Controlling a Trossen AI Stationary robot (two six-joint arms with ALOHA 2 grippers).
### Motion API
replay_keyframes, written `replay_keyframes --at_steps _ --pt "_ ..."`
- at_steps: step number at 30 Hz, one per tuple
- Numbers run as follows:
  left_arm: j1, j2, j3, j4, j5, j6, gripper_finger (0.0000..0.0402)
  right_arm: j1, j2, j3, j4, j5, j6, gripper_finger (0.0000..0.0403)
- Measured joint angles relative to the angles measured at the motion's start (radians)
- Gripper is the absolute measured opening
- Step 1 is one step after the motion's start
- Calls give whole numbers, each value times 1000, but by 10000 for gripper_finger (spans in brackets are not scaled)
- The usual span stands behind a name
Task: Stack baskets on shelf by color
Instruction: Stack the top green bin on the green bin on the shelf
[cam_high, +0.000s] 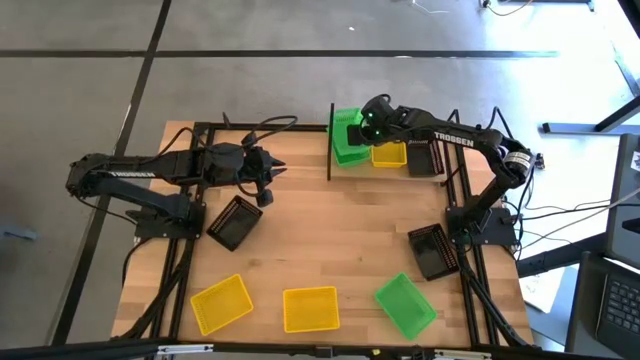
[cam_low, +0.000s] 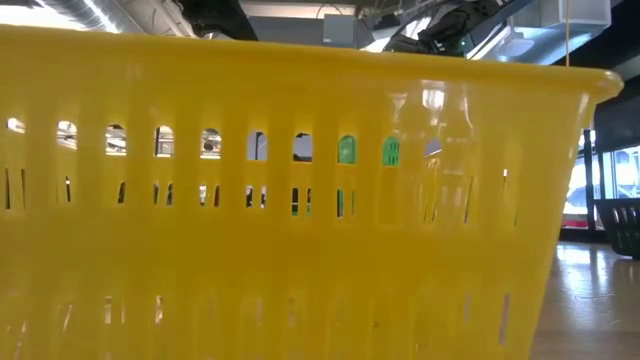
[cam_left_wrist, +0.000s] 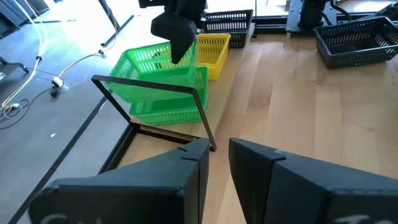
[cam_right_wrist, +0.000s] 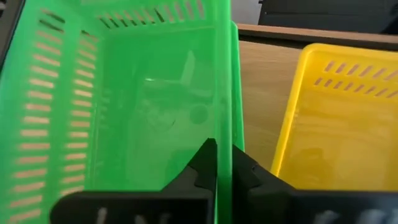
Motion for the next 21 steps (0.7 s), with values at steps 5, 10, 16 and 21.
replay_keyframes --at_steps 5,10,16,21 --pt "0 0 0 -4 0 0 55 0 0 0 -1 0 71 16" --pt "0 0 0 -5 0 0 55 1 0 1 -1 -2 95 45" --pt "0 0 0 -6 0 4 55 19 0 1 2 -8 99 64" --pt "0 0 0 -6 0 4 55 34 0 1 -6 -12 123 63"
